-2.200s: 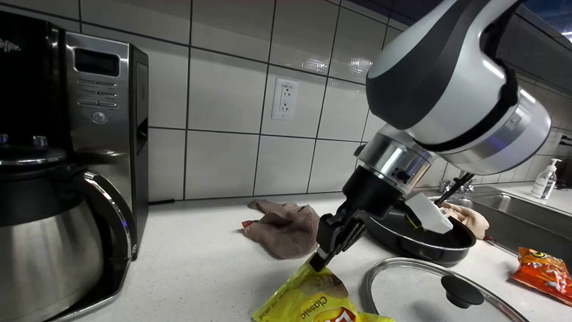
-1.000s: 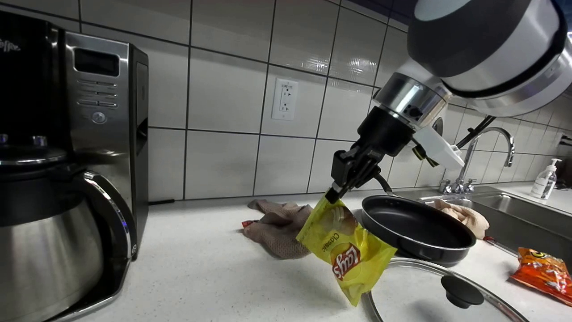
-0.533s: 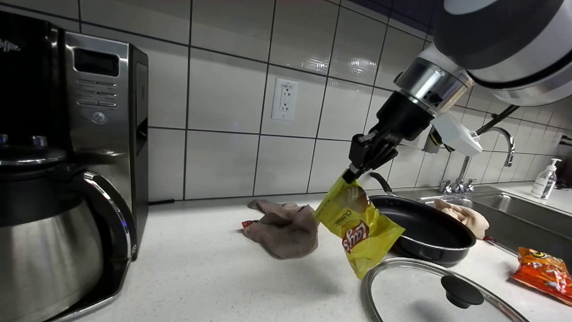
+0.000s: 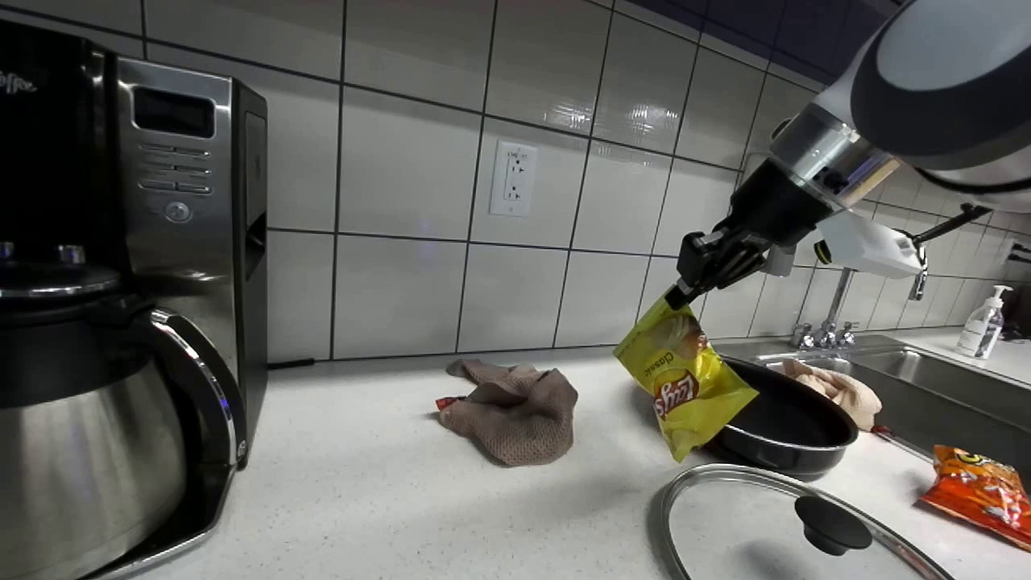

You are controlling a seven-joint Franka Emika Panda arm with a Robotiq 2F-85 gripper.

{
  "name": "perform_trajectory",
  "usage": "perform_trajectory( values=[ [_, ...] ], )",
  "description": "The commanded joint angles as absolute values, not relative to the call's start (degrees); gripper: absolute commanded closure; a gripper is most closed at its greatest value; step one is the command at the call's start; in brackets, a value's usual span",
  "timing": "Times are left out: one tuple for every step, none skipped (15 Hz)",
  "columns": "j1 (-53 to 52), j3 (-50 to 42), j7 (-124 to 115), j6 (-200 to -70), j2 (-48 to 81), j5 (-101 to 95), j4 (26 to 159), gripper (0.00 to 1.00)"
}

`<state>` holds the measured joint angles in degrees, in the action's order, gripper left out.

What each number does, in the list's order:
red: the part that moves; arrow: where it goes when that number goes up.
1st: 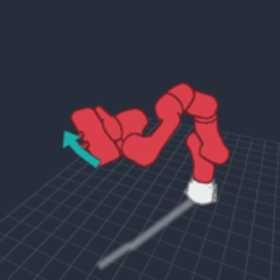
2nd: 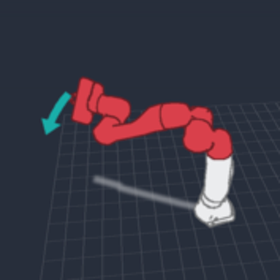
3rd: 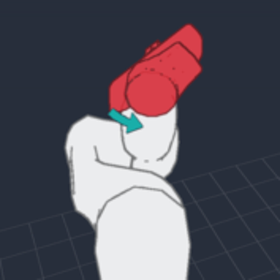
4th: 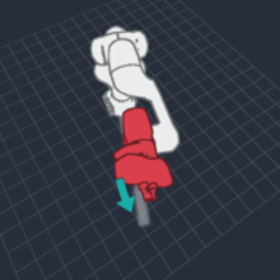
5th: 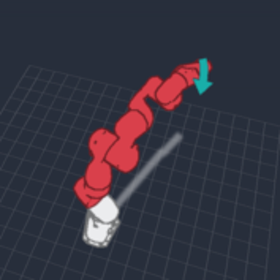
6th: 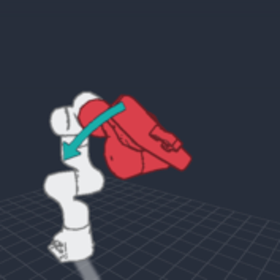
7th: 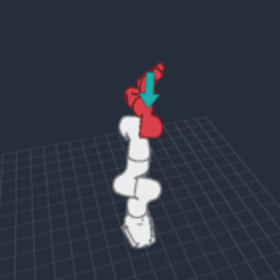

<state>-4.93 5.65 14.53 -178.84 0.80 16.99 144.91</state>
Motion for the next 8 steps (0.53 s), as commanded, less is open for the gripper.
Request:
perform_trajectory(
  values=[
    [-3.9,3.7,11.3,-182.5,-3.1,14.4,149.0,1.0],
    [-3.6,3.2,11.3,-183.4,-3.5,14.6,149.5,1.0],
    [-3.3,2.7,11.2,-184.4,-3.8,14.9,150.2,1.0],
    [-3.3,2.4,11.8,-185.3,-4.3,15.9,150.6,1.0],
    [-2.7,1.9,12.3,-187.1,-4.3,15.5,151.2,1.0],
    [-2.7,1.6,12.8,-187.7,-4.4,16.0,151.2,1.0],
    [-2.5,1.0,12.9,-188.3,-4.0,16.5,150.8,1.0],
    [-1.5,0.4,8.1,-188.8,-3.9,11.4,150.8,1.0]
  ],
)
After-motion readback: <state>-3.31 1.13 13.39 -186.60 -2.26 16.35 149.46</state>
